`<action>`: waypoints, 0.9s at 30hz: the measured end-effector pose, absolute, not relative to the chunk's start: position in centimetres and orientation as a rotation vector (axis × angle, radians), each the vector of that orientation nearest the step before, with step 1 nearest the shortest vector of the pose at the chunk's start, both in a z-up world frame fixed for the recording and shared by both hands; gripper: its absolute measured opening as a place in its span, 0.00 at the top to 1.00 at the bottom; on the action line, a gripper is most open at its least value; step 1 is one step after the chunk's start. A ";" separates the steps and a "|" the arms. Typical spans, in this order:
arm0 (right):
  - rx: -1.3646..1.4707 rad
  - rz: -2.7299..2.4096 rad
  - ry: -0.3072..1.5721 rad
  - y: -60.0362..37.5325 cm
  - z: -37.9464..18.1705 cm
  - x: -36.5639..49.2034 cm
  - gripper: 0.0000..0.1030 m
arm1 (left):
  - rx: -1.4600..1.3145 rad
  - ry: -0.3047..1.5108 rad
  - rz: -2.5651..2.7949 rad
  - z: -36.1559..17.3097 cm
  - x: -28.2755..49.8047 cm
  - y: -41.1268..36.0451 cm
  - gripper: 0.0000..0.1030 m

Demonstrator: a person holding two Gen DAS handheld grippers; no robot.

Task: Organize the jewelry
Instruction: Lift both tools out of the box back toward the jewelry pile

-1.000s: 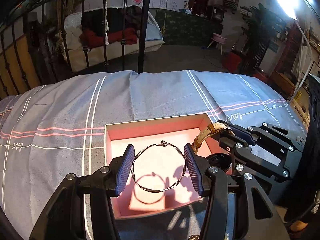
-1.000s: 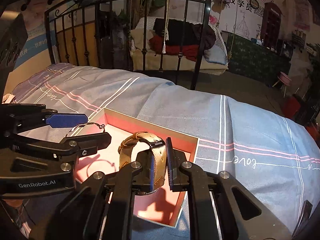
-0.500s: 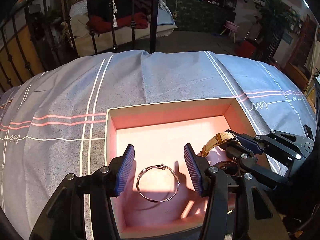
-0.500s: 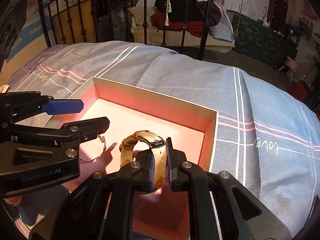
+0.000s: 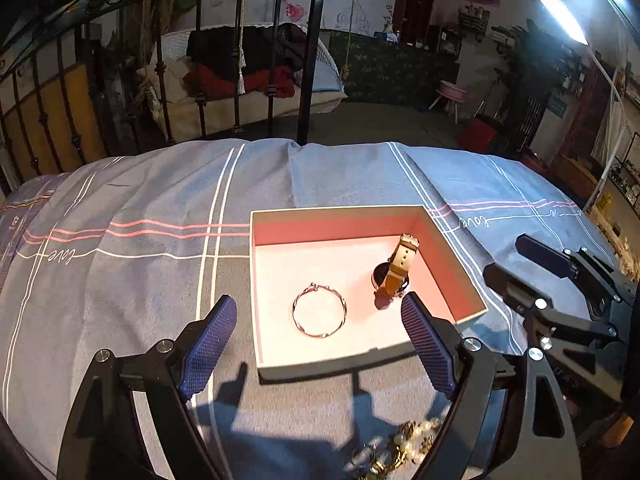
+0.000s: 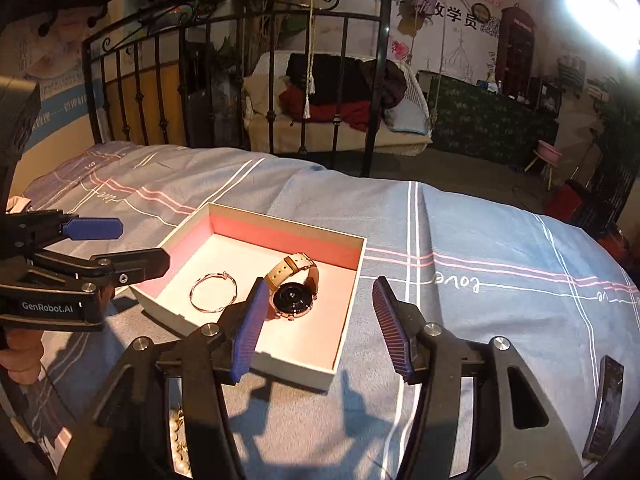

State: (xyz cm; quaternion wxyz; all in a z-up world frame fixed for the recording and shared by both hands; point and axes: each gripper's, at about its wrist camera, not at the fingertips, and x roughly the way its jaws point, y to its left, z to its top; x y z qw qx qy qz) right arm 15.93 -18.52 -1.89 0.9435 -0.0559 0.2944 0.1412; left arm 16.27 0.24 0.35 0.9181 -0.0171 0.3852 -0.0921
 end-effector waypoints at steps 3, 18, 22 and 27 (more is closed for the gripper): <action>-0.072 0.271 0.597 -20.4 -2.3 13.0 0.45 | -0.049 0.787 -0.200 -0.6 12.8 0.8 0.20; -0.011 0.379 0.732 -20.3 -8.3 6.7 0.45 | 0.012 0.853 -0.222 -5.9 6.6 0.0 0.21; -0.031 0.388 0.748 -19.2 -8.9 6.8 0.45 | 0.050 0.854 -0.210 -6.6 6.7 -0.4 0.23; -0.059 0.381 0.767 -17.9 -9.3 7.3 0.45 | 0.103 0.853 -0.199 -7.3 7.0 -1.0 0.34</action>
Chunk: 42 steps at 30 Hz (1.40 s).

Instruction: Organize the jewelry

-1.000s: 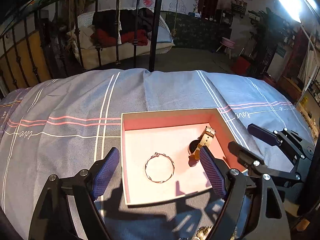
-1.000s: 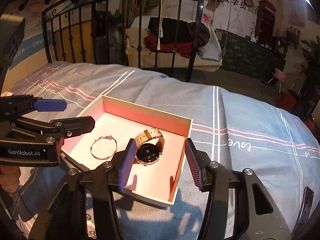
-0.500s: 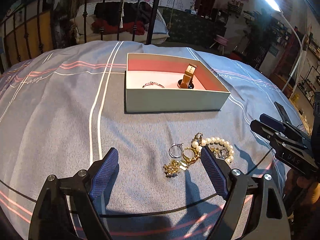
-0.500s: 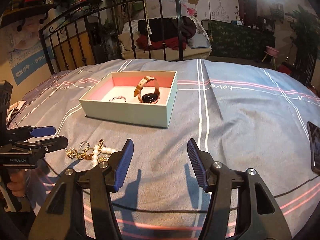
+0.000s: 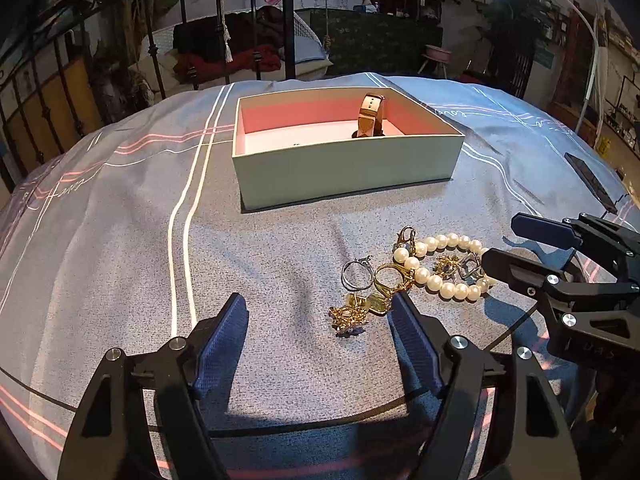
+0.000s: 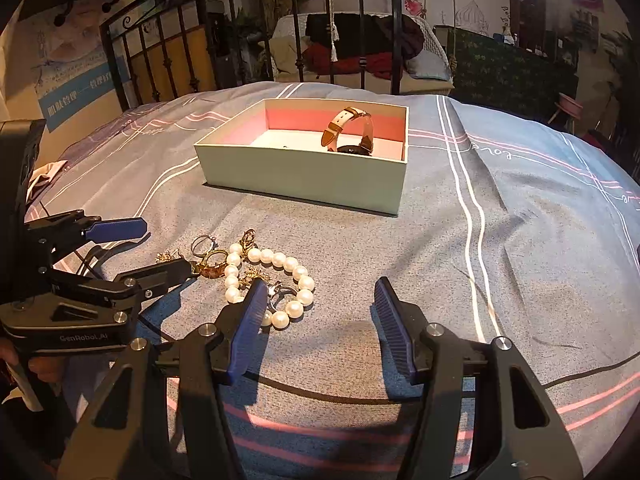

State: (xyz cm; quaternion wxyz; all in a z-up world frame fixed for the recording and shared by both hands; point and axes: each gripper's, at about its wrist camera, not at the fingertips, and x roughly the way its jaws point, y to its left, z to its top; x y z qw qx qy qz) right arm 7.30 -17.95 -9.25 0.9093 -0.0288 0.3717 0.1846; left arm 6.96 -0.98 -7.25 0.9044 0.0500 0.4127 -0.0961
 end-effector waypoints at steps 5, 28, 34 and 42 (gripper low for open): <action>-0.082 0.387 0.768 -17.2 -9.6 7.4 0.45 | 0.102 0.851 -0.226 -7.4 6.9 -1.0 0.43; -0.235 0.558 0.808 -13.9 -9.9 8.3 0.82 | 0.100 0.839 -0.279 -7.7 7.0 -1.6 0.60; -0.190 0.558 0.785 -14.4 -9.7 7.9 0.83 | 0.092 0.819 -0.282 -7.5 6.7 -1.4 0.81; -0.151 0.551 0.727 -15.1 -8.4 7.3 0.83 | 0.064 0.756 -0.288 -6.3 6.0 -1.0 0.84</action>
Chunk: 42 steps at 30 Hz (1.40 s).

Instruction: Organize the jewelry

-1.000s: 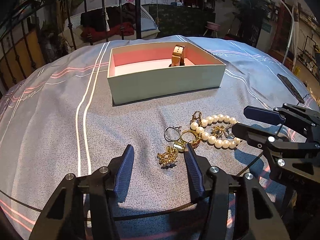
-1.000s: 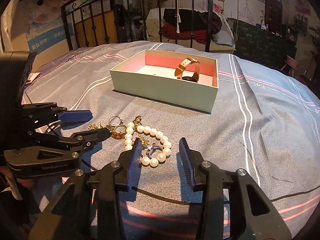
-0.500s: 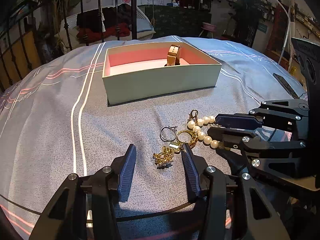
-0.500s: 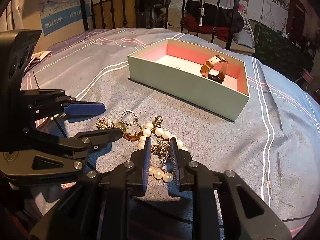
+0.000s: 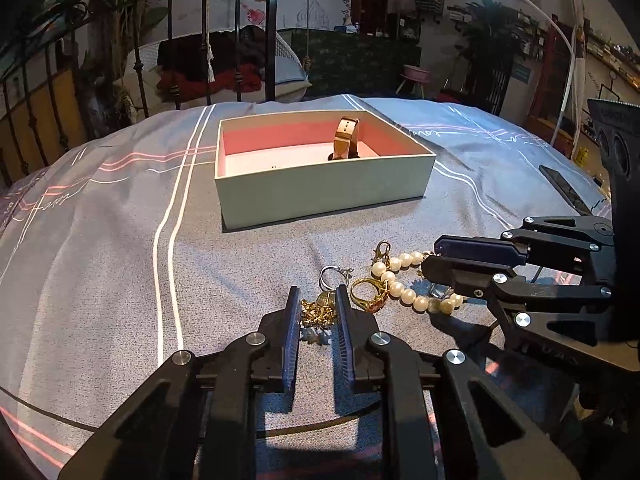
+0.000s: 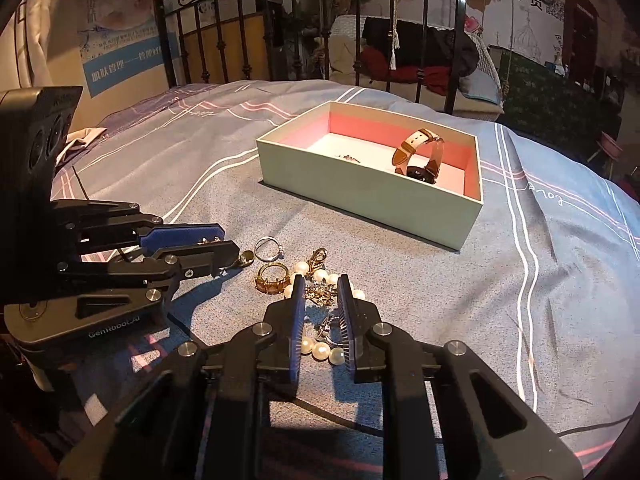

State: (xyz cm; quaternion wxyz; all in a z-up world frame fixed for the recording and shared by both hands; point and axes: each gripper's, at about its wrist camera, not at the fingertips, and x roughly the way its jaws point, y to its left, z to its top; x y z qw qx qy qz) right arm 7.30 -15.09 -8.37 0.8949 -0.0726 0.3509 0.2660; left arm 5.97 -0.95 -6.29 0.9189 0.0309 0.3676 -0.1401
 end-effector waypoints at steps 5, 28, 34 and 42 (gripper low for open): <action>-0.121 0.548 0.701 -15.7 -7.6 7.3 0.83 | 0.051 0.734 -0.288 -5.2 6.0 -0.7 0.84; -0.097 0.491 0.626 -15.8 -4.8 10.2 0.83 | -0.012 0.709 -0.257 -2.5 10.5 -1.6 0.84; -0.093 0.459 0.609 -15.8 -3.9 13.4 0.83 | -0.003 0.687 -0.218 -1.1 13.7 -1.9 0.83; -0.101 0.407 0.639 -15.7 -4.1 17.6 0.83 | -0.001 0.738 -0.177 -1.2 18.2 -2.0 0.84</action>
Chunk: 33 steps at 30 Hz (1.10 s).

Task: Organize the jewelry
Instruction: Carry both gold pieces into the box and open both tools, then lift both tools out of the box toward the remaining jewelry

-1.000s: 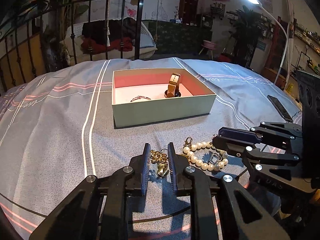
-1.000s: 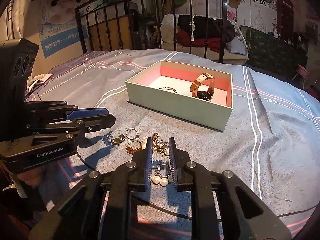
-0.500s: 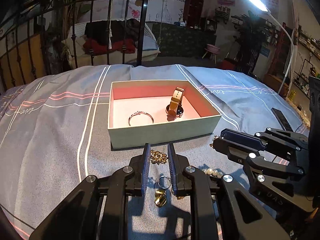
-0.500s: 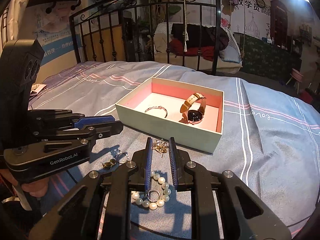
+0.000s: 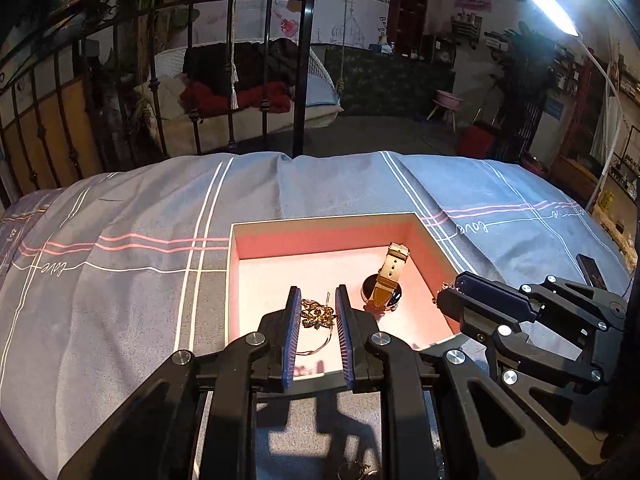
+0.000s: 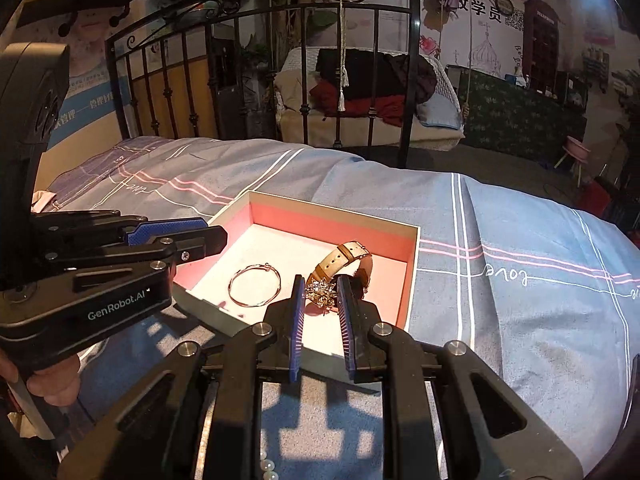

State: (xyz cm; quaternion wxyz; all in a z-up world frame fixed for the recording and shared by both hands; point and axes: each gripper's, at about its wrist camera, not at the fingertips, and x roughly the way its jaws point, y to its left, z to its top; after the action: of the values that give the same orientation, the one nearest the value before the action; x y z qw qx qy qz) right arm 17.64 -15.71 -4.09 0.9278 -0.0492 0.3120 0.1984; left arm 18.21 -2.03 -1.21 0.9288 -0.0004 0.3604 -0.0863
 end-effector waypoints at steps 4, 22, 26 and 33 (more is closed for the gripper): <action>-0.121 0.396 0.662 -15.0 -4.7 18.9 0.83 | 0.015 0.766 -0.169 -1.9 19.7 -2.4 0.84; -0.159 0.385 0.779 -13.9 -7.8 22.0 0.83 | 0.023 0.908 -0.172 -5.2 23.4 -3.7 0.83; -0.188 0.384 0.778 -13.6 -7.9 22.1 0.83 | 0.024 0.921 -0.161 -5.2 23.9 -3.8 0.76; -0.216 0.389 0.758 -13.2 -7.5 21.4 0.64 | 0.026 0.897 -0.145 -4.3 23.7 -4.0 0.45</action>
State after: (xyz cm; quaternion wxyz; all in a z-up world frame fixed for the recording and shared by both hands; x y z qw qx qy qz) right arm 21.41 -13.23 -7.55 0.9051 -0.1044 0.3667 0.1883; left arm 23.69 -3.96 -4.27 0.8984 0.0127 0.4333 -0.0701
